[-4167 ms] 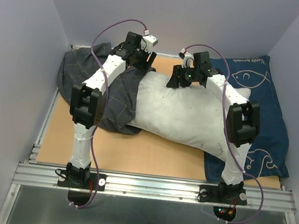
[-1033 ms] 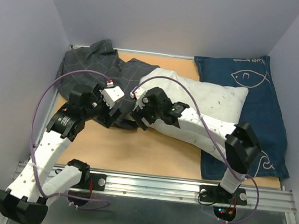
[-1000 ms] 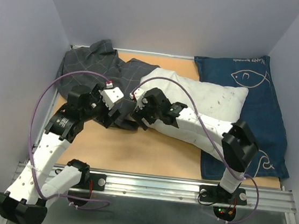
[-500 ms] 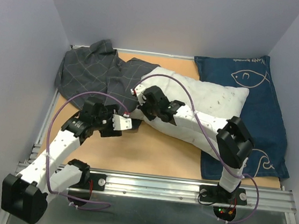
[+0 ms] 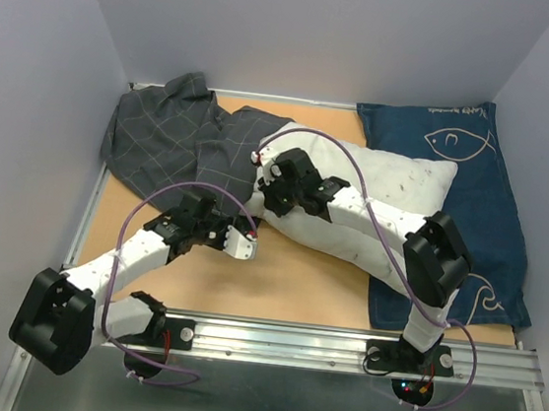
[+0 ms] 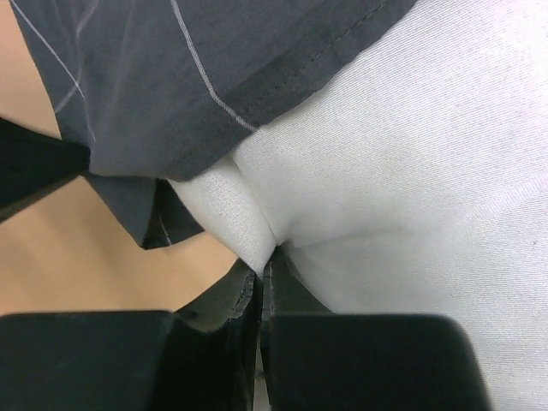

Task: Put the pillow into the pillowcase

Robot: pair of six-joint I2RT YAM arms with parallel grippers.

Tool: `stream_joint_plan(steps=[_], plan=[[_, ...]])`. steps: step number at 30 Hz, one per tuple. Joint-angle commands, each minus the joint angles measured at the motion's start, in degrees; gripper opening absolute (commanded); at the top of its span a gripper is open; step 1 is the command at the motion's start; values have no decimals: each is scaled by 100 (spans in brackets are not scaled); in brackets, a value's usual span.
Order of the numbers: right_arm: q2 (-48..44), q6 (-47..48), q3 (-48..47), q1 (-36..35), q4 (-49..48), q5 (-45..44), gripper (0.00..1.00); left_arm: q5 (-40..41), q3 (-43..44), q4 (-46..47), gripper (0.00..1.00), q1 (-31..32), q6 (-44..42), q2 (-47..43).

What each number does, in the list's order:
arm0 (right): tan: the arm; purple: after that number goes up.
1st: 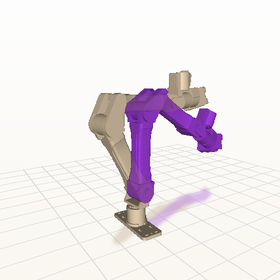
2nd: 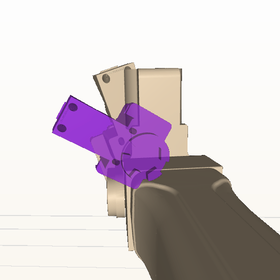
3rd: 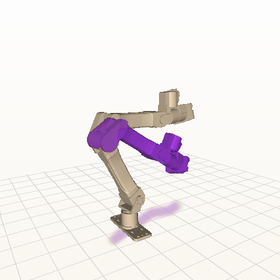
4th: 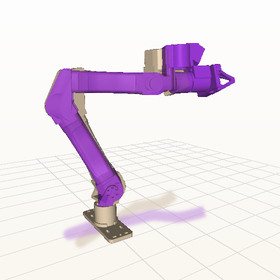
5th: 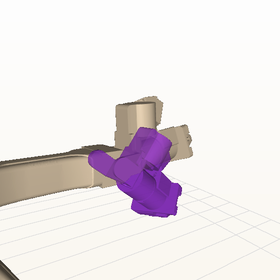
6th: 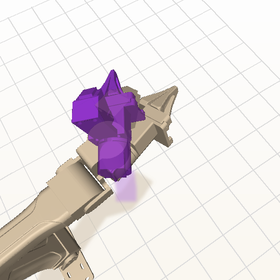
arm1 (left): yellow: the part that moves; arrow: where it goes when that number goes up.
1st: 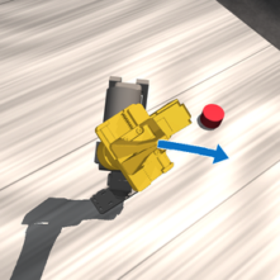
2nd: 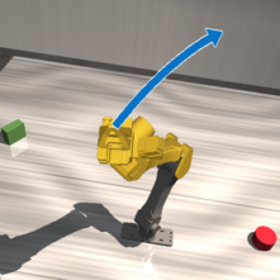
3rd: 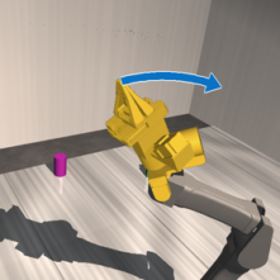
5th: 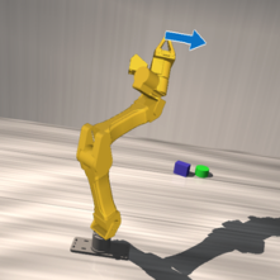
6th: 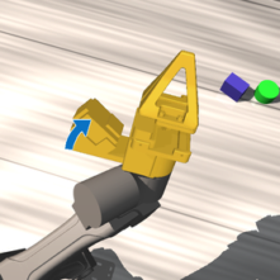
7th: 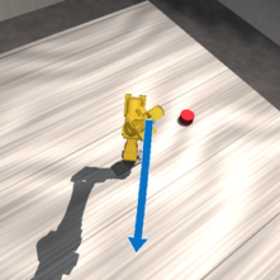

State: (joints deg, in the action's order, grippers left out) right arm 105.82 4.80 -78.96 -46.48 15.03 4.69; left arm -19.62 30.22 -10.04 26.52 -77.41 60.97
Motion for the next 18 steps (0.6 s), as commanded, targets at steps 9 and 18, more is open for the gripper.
stream_joint_plan(steps=[9,18], plan=[[140,-847,-865,227,-105,972,0,-666,1624,118,0,1073,919,266],[167,-2035,-1492,570,-149,2053,1,-729,2851,-241,0,1962,2021,407]])
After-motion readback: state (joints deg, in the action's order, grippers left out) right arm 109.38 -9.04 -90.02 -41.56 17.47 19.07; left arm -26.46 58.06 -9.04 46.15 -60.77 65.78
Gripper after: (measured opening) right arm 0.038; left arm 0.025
